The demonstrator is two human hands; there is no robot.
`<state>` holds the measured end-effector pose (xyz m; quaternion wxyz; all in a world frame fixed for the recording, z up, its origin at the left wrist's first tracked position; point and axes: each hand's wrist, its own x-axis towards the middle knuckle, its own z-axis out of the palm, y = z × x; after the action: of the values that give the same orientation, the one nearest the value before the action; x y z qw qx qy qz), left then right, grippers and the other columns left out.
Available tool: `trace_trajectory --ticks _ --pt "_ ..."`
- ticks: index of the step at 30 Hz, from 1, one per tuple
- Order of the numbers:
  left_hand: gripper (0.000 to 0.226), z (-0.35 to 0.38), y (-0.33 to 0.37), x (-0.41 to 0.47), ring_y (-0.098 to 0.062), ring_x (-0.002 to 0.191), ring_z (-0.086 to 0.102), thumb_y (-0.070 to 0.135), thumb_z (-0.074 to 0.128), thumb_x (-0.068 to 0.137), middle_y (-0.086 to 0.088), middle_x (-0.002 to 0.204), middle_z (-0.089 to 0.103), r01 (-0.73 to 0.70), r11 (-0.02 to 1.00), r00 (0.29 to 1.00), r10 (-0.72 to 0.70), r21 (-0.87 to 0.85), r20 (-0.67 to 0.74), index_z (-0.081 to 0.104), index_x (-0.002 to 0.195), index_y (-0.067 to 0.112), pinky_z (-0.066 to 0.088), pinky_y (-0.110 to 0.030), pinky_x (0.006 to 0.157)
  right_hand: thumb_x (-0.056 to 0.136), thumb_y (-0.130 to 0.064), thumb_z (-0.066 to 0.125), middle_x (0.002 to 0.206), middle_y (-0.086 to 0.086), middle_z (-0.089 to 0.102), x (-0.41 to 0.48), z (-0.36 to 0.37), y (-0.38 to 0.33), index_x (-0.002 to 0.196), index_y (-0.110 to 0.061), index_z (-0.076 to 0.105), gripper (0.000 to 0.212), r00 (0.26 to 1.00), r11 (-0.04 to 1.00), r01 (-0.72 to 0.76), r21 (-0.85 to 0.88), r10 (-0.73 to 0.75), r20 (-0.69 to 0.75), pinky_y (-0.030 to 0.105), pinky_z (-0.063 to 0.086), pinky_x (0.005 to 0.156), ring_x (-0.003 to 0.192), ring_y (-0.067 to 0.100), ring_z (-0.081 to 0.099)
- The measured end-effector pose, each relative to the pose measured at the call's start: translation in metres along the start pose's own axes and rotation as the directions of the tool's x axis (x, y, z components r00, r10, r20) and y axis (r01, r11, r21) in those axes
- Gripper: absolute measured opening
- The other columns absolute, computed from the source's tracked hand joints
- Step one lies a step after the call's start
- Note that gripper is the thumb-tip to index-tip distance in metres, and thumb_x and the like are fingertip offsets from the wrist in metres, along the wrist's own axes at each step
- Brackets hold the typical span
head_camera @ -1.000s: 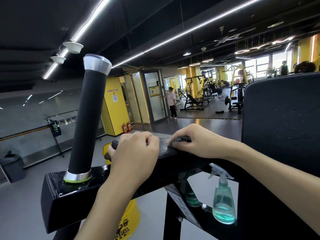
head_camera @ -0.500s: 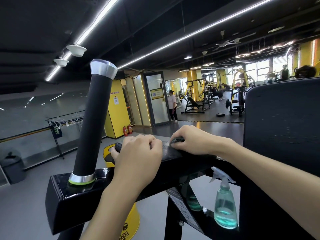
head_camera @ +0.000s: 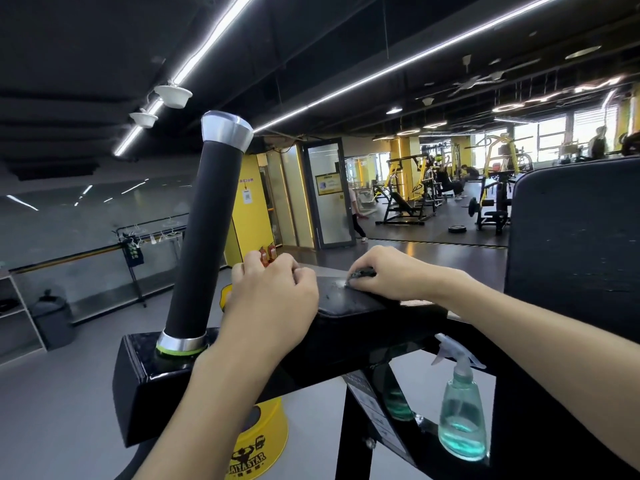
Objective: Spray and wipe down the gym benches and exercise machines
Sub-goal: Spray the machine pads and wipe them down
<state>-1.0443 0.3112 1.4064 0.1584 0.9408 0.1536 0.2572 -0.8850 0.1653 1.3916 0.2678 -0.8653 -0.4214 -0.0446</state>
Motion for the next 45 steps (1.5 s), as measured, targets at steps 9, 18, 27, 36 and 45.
trace_trajectory --ticks 9,18,27,36,45 --pt "0.016 0.010 -0.007 0.000 -0.036 0.101 0.050 0.039 0.033 0.099 -0.013 0.114 0.052 0.035 0.994 0.997 -0.028 0.099 -0.067 0.040 0.098 0.025 0.041 -0.043 0.083 0.098 -0.021 0.057 0.109 -0.007 0.072 0.006 0.001 -0.001 0.108 -0.022 0.074 0.020 0.999 1.000 0.015 0.015 -0.015 0.029 0.016 0.046 0.079 0.095 0.007 0.064" --pt "0.027 0.005 -0.002 -0.008 -0.036 0.109 0.040 0.031 0.030 0.100 -0.014 0.126 0.044 0.008 0.966 1.000 -0.011 0.259 0.008 0.047 0.118 0.018 0.040 -0.045 0.092 0.094 -0.019 0.065 0.108 -0.008 0.066 0.014 0.006 0.010 0.107 -0.022 0.068 0.014 0.999 0.999 0.028 0.033 -0.027 -0.033 0.009 0.041 0.078 0.101 0.009 0.060" --pt "0.009 0.010 -0.011 -0.004 -0.040 0.106 0.039 0.005 0.029 0.095 -0.015 0.124 0.041 -0.241 0.821 0.970 0.221 0.517 0.101 0.025 0.099 0.013 0.042 -0.047 0.087 0.095 -0.020 0.064 0.102 -0.008 0.073 0.027 0.007 0.005 0.105 -0.018 0.077 0.016 1.000 0.997 0.029 0.075 -0.029 0.004 0.009 0.047 0.076 0.094 0.006 0.064" --pt "0.022 0.011 -0.014 -0.003 -0.038 0.104 0.041 0.003 0.022 0.092 -0.013 0.123 0.042 -0.282 0.748 0.957 0.262 0.601 0.122 0.036 0.108 0.011 0.043 -0.046 0.085 0.095 -0.020 0.064 0.098 -0.007 0.071 0.039 0.012 0.011 0.105 -0.018 0.076 0.016 1.000 1.000 -0.009 0.015 0.009 0.005 0.012 0.044 0.072 0.089 0.004 0.062" --pt "0.011 0.008 -0.008 -0.008 -0.036 0.106 0.041 0.003 0.035 0.098 -0.012 0.124 0.042 -0.295 0.698 0.951 0.282 0.652 0.129 0.035 0.104 0.011 0.045 -0.050 0.092 0.094 -0.018 0.063 0.104 0.000 0.072 0.052 0.016 0.011 0.105 -0.015 0.077 0.019 0.999 0.999 -0.033 -0.027 0.033 0.003 0.024 0.048 0.083 0.098 0.016 0.064"
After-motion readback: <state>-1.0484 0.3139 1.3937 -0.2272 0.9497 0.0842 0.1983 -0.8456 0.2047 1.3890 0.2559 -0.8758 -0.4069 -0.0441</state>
